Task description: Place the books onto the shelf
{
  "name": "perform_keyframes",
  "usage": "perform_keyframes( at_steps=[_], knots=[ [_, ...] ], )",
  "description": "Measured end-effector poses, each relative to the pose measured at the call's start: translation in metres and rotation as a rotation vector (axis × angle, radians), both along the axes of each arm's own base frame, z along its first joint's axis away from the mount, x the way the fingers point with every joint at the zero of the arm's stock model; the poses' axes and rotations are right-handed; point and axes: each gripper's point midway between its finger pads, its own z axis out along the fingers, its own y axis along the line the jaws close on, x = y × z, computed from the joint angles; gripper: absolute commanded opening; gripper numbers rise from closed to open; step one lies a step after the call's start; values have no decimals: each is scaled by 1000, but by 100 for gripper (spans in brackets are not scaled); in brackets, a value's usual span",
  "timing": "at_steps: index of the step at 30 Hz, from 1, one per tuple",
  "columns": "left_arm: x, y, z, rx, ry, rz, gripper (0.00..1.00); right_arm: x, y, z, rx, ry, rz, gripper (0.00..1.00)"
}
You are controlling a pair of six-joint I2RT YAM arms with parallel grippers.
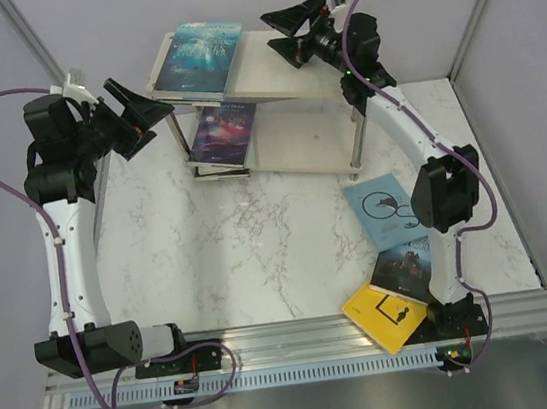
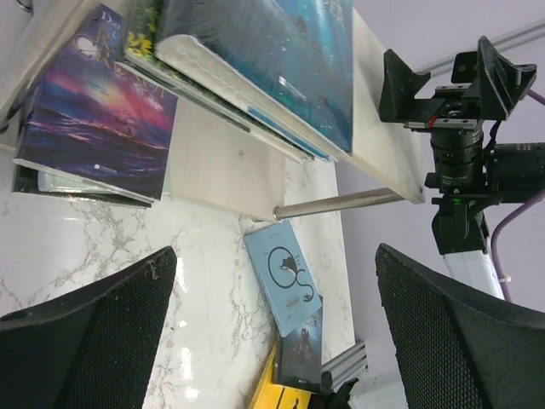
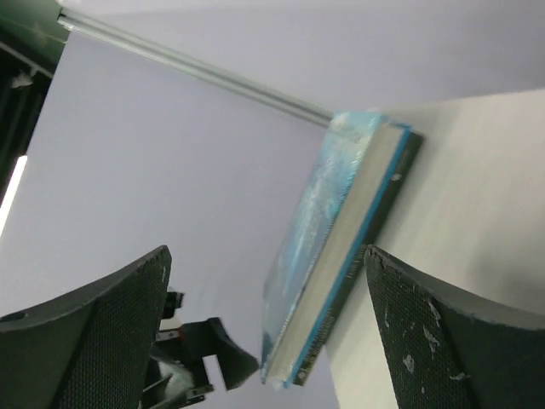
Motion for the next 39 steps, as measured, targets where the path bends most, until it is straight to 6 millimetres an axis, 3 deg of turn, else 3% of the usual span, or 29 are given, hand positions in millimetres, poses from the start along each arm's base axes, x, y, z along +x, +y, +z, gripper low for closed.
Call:
perform_keyframes(
  at_steps=[3,5,9,12,14,16,17,18,20,22,25,27,29,32,35,39],
  knots=[
    [-8,-11,7,4,-23,-30,100,1,-51,-3,-76,12,-94,98],
    [-14,-30,8,7,-31,-88,100,-8,-93,-6,-143,23,-173,98],
    [-36,-93,-9,20,-10,-272,100,-51,-169,-16,-285,70,-337,98],
    [-57,-140,-41,29,39,-404,100,-93,-208,-26,-393,127,-462,98],
    [-73,-167,-68,32,88,-480,100,-116,-223,-44,-469,197,-523,98],
    [-86,-189,-95,37,146,-545,100,-129,-237,-74,-542,285,-570,98],
    [-91,-198,-105,41,164,-570,100,-134,-248,-99,-586,357,-590,98],
    [-97,-209,-118,44,192,-597,100,-136,-255,-121,-579,422,-600,98],
    [-106,-230,-145,44,238,-650,100,-132,-272,-138,-595,441,-646,98],
    [-114,-247,-177,26,305,-683,100,-147,-285,-196,-660,571,-640,98],
    [-118,-263,-229,-6,423,-692,100,-183,-290,-300,-769,849,-550,98],
    [-118,-272,-264,-2,517,-680,100,-206,-291,-340,-824,976,-495,98],
    [-120,-280,-288,6,571,-676,100,-219,-293,-356,-854,1028,-472,98],
    [-128,-295,-313,27,627,-686,100,-222,-302,-359,-874,1039,-489,98],
    [-131,-314,-324,35,636,-691,100,-224,-312,-365,-900,1044,-516,98],
    [-128,-336,-339,20,641,-678,100,-237,-321,-387,-954,1091,-514,98]
  ],
)
